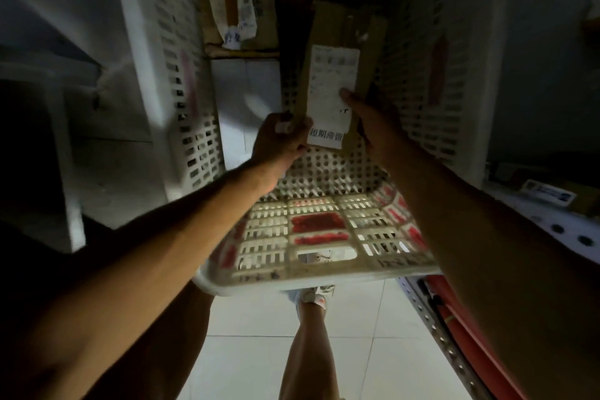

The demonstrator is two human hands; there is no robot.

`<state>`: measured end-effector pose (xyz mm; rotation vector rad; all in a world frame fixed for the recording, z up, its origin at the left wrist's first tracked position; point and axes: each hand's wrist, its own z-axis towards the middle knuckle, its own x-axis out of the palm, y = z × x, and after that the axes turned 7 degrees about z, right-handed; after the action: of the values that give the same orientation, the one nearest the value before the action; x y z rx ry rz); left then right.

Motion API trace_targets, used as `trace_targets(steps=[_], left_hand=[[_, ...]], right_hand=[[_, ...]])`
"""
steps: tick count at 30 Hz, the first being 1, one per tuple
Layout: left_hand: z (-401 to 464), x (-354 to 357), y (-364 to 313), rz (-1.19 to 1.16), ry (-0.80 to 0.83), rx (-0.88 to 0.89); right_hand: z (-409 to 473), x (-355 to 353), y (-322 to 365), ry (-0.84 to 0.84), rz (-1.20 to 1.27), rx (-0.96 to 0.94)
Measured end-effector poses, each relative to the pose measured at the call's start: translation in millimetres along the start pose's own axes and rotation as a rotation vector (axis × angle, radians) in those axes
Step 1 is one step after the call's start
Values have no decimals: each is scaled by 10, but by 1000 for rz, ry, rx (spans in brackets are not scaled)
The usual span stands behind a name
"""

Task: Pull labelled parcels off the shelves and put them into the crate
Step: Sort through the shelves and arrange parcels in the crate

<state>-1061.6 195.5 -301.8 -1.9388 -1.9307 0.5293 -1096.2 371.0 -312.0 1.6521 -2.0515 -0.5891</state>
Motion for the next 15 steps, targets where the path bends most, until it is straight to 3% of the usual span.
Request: trace_targets(steps=[4, 8, 11, 15], left_hand=[[-58, 163, 197, -125, -29, -121], [-19, 283, 225, -225, 22, -289], [111, 304, 155, -488, 30, -394], [281, 315, 129, -959, 41, -378]], right_hand=[[147, 72, 35, 54, -286, 24], [322, 71, -24, 61, -350, -1], [480, 99, -50, 46, -359, 23], [686, 148, -108, 38, -311, 35]])
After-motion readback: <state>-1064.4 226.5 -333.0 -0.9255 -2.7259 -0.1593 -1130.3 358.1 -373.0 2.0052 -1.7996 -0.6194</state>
